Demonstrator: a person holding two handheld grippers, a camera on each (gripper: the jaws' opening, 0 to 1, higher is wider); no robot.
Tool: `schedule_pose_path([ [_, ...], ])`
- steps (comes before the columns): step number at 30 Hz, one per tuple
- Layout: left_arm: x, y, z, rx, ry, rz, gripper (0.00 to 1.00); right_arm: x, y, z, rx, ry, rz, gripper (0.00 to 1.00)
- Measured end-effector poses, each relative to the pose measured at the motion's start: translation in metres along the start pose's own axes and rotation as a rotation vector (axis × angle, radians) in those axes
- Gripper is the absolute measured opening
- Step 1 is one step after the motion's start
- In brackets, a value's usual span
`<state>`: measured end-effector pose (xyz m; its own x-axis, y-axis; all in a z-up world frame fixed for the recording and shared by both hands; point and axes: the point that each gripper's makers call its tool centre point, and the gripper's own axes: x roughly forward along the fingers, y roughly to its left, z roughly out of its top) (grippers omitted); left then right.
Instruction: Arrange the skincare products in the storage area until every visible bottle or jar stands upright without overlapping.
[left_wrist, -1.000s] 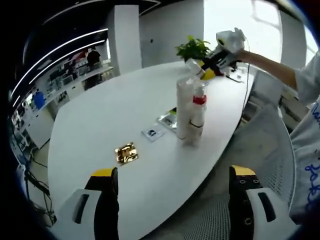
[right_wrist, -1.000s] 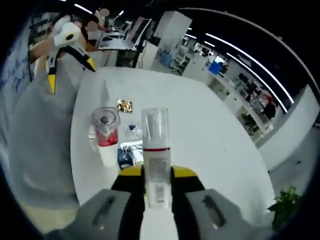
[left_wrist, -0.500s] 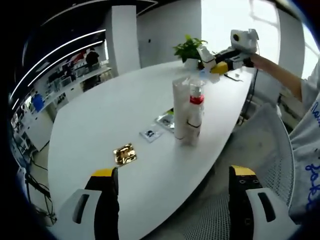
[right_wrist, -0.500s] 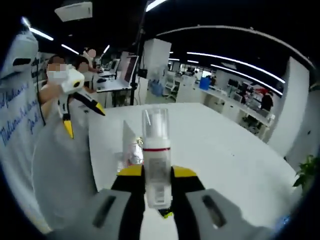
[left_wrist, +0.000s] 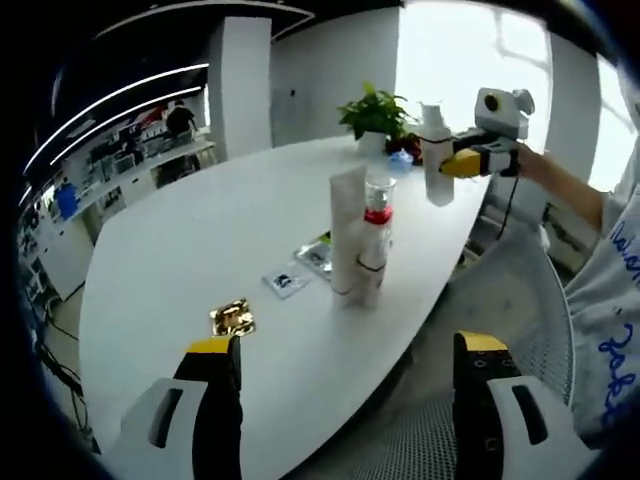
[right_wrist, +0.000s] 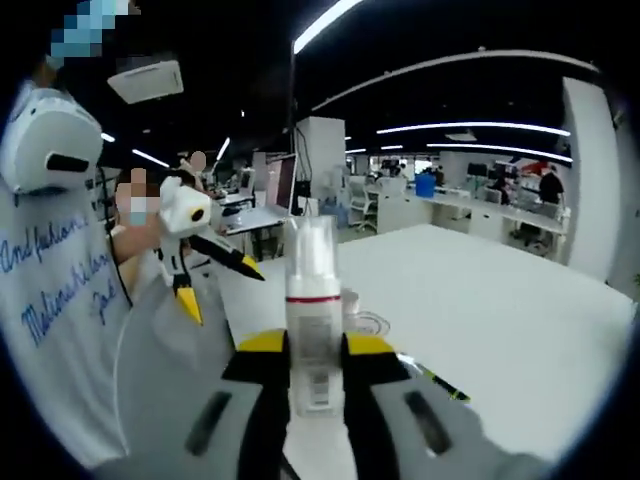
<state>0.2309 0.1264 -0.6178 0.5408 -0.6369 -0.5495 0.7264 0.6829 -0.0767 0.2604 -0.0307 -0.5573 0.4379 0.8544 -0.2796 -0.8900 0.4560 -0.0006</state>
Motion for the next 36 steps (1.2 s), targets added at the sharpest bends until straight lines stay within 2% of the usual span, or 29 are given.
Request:
schedule_pose_path([
  [6,0.000,0.003,0.003,-0.001,-0.017,0.015,0.80,0.015,0.019,-0.008,0.024,0.001,0.030,0.18],
  [8,-0.003,0.005,0.009,-0.026,-0.065,0.025,0.70,0.020,0.026,-0.011,0.050,-0.007,0.044,0.18],
  [10,-0.004,0.005,0.012,-0.051,-0.089,0.016,0.63,0.025,0.030,-0.014,0.068,-0.014,0.049,0.18],
  [13,-0.007,0.007,0.013,-0.060,-0.109,0.010,0.54,0.032,0.037,-0.016,0.080,-0.014,0.058,0.18],
  [16,-0.006,0.006,0.015,-0.077,-0.131,0.000,0.38,0.038,0.044,-0.014,0.094,-0.017,0.068,0.18],
  [21,-0.006,0.002,0.025,-0.124,-0.195,-0.034,0.28,0.050,0.049,-0.013,0.113,-0.016,0.064,0.18],
  [26,-0.005,0.000,0.030,-0.139,-0.221,-0.052,0.31,0.060,0.055,-0.015,0.118,-0.003,0.073,0.18],
  [31,-0.005,-0.008,0.040,-0.181,-0.271,-0.110,0.21,0.072,0.061,-0.018,0.130,0.002,0.090,0.18],
  [36,-0.001,-0.011,0.044,-0.141,-0.271,-0.121,0.22,0.083,0.068,-0.021,0.146,0.005,0.115,0.18],
])
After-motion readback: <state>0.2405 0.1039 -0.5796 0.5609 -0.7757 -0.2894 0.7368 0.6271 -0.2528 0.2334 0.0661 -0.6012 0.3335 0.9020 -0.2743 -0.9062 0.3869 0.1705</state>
